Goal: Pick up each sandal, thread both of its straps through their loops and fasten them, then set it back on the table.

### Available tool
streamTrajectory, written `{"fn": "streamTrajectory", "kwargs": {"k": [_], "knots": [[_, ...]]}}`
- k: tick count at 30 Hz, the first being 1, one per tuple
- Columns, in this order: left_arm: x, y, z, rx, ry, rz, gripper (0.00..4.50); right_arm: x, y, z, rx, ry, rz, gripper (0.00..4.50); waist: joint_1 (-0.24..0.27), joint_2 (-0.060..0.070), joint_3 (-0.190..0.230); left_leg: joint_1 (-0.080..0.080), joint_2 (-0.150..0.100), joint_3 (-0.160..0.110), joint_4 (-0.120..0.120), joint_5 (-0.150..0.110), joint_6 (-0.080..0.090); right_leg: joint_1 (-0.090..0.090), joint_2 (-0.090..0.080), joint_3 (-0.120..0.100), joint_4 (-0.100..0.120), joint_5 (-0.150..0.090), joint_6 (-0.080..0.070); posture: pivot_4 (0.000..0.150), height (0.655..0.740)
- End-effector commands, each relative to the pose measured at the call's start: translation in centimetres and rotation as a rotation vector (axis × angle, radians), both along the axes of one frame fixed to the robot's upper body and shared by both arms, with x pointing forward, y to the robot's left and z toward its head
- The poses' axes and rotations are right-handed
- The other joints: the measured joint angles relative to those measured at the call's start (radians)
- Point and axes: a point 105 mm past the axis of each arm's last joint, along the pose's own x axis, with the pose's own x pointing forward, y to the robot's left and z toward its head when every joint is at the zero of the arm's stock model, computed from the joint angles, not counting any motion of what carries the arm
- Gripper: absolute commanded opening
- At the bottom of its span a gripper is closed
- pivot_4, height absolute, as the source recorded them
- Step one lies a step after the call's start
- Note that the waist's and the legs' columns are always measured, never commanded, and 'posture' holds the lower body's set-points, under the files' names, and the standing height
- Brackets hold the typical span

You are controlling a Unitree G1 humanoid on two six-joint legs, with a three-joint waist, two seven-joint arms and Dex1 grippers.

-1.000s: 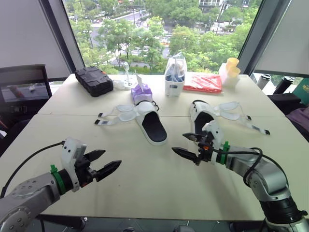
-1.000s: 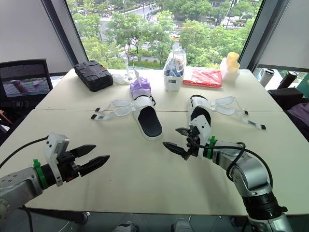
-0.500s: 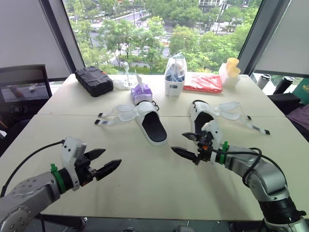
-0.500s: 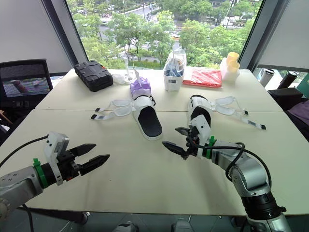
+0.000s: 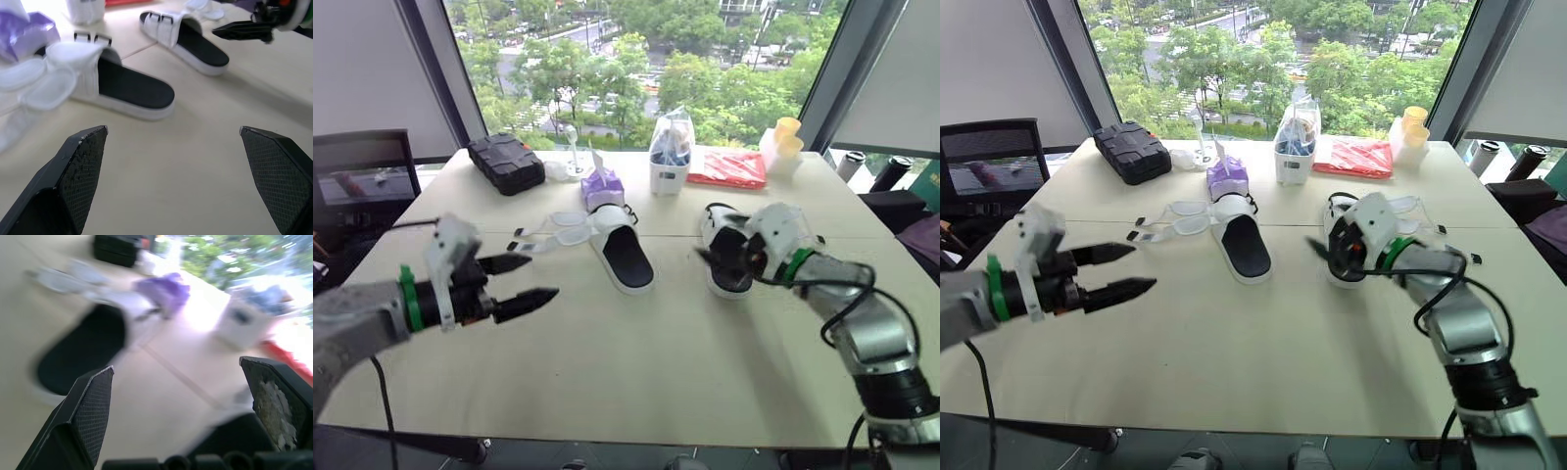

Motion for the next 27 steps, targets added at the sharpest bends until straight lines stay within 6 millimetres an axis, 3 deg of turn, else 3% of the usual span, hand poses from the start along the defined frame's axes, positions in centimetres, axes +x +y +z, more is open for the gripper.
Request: {"fn": "streamTrajectory", "kwargs": {"k": [1,7,16,21,24,27], "knots": [[0.9,0.3,-0.6,0.002,0.022,-0.019,4.50,2.3,-2.1,0.5,-0.215,-0.146,-0.135,4.45,-0.009,0.000,0.000,0.000,0.000,0.001,-0.001,0.000,0.000,-0.001,0.000,0.000,0.000,0.000,0.001,0.150,0.7400],[1.8,0.3,-2.5,-0.029,0.047,0.003,4.50,6.7,-3.3,-0.7,-0.436,-0.176,-0.229,4.45,-0.036,0.000,0.001,-0.001,0.001,0.003,-0.001,0.000,0.000,-0.004,0.000,0.002,0.002,0.001,0.002,0.150,0.7400],[1.5,-0.1,-3.3,-0.073,0.036,0.065,4.50,10.4,-1.6,-2.8,-0.529,-0.126,-0.263,4.45,-0.037,-0.001,0.001,-0.001,0.001,0.003,-0.001,0.000,0.000,-0.004,0.000,0.003,0.002,0.003,0.004,0.150,0.7400],[1.4,0.2,-3.5,-0.088,0.026,0.108,4.50,11.6,-1.2,-2.0,-0.639,-0.179,-0.331,4.45,-0.037,0.000,0.001,-0.001,0.001,0.003,-0.001,0.000,0.000,-0.004,0.000,0.004,0.002,0.003,0.004,0.150,0.7400],[1.3,0.1,-3.7,-0.094,0.020,0.120,4.50,11.9,-1.4,-2.1,-0.742,-0.194,-0.349,3.55,-0.036,0.000,0.001,-0.001,0.001,0.003,-0.001,0.000,0.000,-0.004,0.000,0.004,0.002,0.003,0.004,0.150,0.7400],[1.2,0.1,-3.7,-0.103,0.014,0.131,4.50,12.0,-1.2,-2.1,-0.789,-0.211,-0.345,2.06,-0.037,-0.001,0.001,-0.001,0.001,0.003,-0.001,0.000,0.000,-0.004,0.000,0.004,0.002,0.003,0.004,0.150,0.7400]]}}
